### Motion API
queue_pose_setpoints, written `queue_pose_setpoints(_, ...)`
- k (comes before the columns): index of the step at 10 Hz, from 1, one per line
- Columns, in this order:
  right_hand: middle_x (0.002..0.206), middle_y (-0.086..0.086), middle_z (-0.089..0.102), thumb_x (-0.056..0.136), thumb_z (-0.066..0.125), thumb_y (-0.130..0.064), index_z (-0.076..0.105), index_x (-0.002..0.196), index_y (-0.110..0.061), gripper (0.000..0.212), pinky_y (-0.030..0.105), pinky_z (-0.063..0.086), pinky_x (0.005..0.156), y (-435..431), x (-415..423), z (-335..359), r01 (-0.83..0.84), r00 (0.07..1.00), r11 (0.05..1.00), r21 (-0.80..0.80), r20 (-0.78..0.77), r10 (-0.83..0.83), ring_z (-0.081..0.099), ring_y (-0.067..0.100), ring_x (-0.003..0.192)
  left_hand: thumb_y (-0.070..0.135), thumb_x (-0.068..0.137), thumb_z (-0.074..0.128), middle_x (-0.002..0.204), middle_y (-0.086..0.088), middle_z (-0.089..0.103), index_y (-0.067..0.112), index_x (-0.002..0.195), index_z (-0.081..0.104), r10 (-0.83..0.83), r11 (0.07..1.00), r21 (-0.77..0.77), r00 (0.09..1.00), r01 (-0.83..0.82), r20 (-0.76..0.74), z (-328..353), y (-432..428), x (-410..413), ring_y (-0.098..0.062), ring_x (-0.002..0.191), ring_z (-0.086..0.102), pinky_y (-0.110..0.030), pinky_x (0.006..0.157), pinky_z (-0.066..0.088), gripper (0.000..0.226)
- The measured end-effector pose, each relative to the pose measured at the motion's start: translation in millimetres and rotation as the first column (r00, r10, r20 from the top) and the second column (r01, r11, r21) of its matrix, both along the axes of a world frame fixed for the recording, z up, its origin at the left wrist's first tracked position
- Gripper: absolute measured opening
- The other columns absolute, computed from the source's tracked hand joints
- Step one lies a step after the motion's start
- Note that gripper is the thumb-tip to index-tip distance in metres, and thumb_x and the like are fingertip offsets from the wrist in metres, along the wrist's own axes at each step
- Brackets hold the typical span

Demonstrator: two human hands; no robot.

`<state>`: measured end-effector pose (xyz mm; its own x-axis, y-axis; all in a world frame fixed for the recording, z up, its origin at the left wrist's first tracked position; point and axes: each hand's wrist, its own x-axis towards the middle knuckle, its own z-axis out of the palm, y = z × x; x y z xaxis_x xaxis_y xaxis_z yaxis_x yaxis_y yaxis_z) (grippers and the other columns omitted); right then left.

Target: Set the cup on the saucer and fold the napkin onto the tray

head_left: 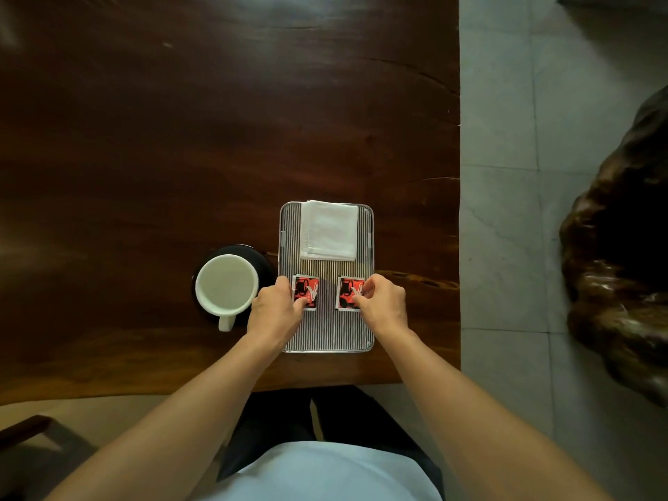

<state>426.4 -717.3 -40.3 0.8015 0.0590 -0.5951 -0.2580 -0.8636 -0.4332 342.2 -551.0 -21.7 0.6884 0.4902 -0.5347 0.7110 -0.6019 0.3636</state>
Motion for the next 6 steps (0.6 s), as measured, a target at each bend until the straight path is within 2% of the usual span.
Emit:
queue_pose_setpoints(3, 0.086, -0.001, 0.062, 0.09, 0.074, -0.022, 0.06, 0.09, -0.02, 0.014, 0.034, 0.057, 0.068, 1, -5, 3, -0.022, 0.999, 0.999, -0.03, 0.038, 0.023, 0.062, 0.017, 0.082, 0.038, 0.095, 0.066, 0.084, -0.007, 0.063, 0.013, 0.093, 0.054, 0.002, 1.0, -0.009, 1.0, -0.003, -0.014, -1, -3, -3, -0.025, 0.079, 0.062, -0.042, 0.07, 0.055, 0.028)
queue_pose_setpoints(5, 0.096, 0.0, 0.064, 0.092, 0.072, -0.02, 0.063, 0.099, -0.02, 0.012, 0.026, 0.05, 0.065, -7, -7, 16, -0.026, 0.999, 1.0, 0.006, 0.048, 0.025, 0.06, 0.015, 0.086, 0.032, 0.096, 0.065, 0.086, -0.007, 0.062, 0.013, 0.094, 0.051, -0.037, 0.999, -0.017, 0.998, 0.038, 0.041, 9, -4, -5, -0.027, 0.082, 0.062, -0.045, 0.073, 0.055, 0.024)
queue_pose_setpoints(6, 0.102, 0.002, 0.067, 0.093, 0.071, -0.02, 0.067, 0.104, -0.019, 0.012, 0.026, 0.047, 0.066, -11, -8, 26, -0.052, 0.998, 0.999, 0.011, 0.043, 0.052, 0.058, 0.014, 0.086, 0.033, 0.096, 0.064, 0.091, -0.011, 0.064, 0.012, 0.096, 0.051, -0.076, 0.997, 0.031, 0.997, 0.075, 0.029, 14, -5, -6, -0.032, 0.086, 0.063, -0.046, 0.073, 0.053, 0.025)
